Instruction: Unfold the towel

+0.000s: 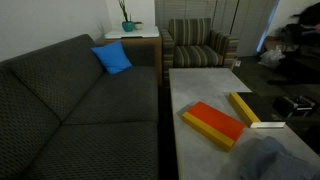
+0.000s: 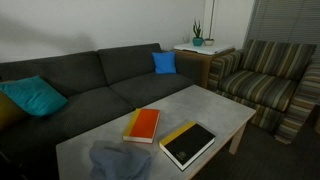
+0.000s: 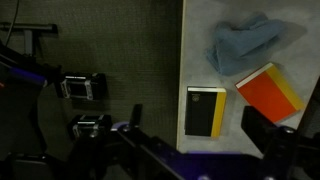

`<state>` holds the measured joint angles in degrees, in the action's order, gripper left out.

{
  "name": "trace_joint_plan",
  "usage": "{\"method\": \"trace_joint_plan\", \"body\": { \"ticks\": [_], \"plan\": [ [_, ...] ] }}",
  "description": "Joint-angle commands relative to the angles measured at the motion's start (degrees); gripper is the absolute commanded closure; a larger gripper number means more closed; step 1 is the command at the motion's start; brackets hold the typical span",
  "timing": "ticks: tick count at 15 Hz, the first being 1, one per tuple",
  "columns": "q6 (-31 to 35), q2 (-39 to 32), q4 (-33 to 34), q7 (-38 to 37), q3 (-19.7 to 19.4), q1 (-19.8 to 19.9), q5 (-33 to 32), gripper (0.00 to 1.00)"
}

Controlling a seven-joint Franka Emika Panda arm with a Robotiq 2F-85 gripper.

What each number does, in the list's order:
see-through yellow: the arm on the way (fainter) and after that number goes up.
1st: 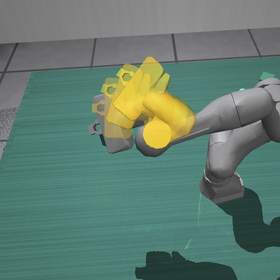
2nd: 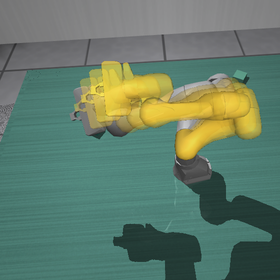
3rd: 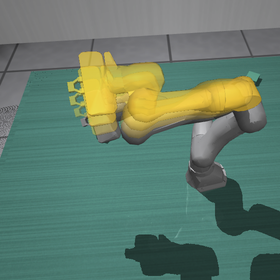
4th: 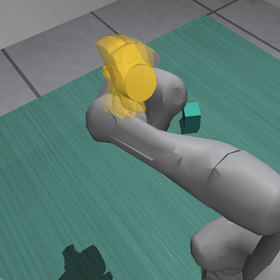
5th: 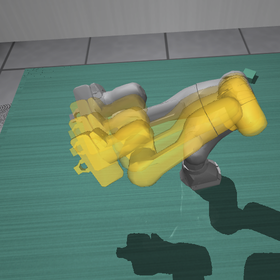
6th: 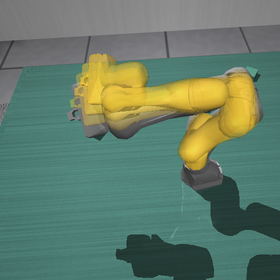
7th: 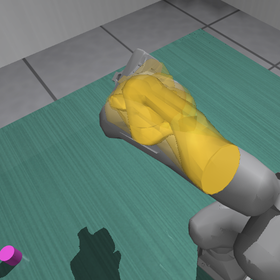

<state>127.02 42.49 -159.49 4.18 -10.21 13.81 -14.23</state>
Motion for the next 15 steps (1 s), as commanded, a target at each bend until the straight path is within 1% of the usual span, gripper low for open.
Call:
{"method": "trace_joint_plan", "body": {
  "ticks": [1, 13, 15],
  "plan": [
    [-0.2, 0.0, 0.1, 0.2, 0.3, 0.3, 0.3, 0.0],
    [-0.2, 0.0, 0.1, 0.2, 0.3, 0.3, 0.3, 0.0],
    [1.5, -1.3, 0.2, 2.4, -1.0, -0.2, 0.1, 0.0]
  ]
}}
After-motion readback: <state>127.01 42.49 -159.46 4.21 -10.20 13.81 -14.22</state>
